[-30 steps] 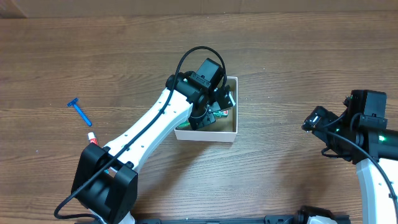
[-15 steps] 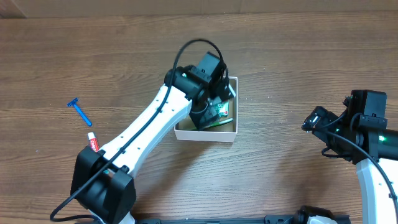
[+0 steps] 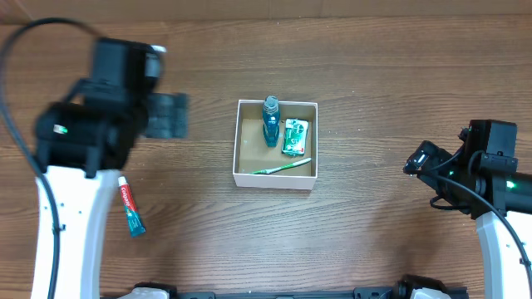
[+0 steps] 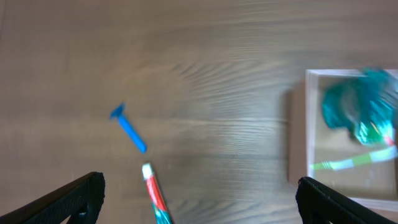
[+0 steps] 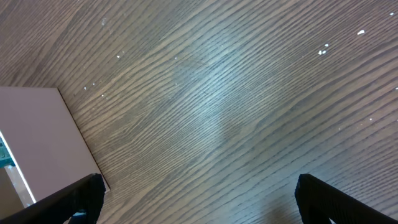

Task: Pack container
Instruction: 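Place the toothbrush into the box with the left gripper and release, then grasp the red-white toothpaste tube with the left gripper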

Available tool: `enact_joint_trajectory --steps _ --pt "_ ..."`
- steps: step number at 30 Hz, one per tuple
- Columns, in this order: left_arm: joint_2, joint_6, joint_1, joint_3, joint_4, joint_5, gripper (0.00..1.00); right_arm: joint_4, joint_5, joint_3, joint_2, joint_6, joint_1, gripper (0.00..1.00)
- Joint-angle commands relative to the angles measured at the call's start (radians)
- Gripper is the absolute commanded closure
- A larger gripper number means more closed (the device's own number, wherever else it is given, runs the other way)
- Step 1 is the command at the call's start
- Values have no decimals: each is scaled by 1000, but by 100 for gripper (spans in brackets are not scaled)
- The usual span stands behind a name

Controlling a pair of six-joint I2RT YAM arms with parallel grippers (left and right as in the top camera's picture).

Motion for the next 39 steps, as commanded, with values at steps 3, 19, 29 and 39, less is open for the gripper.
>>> enact_joint_trajectory --steps 3,19,29,39 --pt "55 -194 238 -142 18 58 0 5 -6 -1 -5 -5 -5 0" --pt "98 -40 459 -925 589 156 0 10 -6 -1 -5 -8 -5 0" --pt "98 -8 474 -1016 734 164 0 9 -6 -1 -5 -11 -5 0" --pt "178 18 474 -1016 771 216 0 8 -6 -1 -5 -11 -5 0"
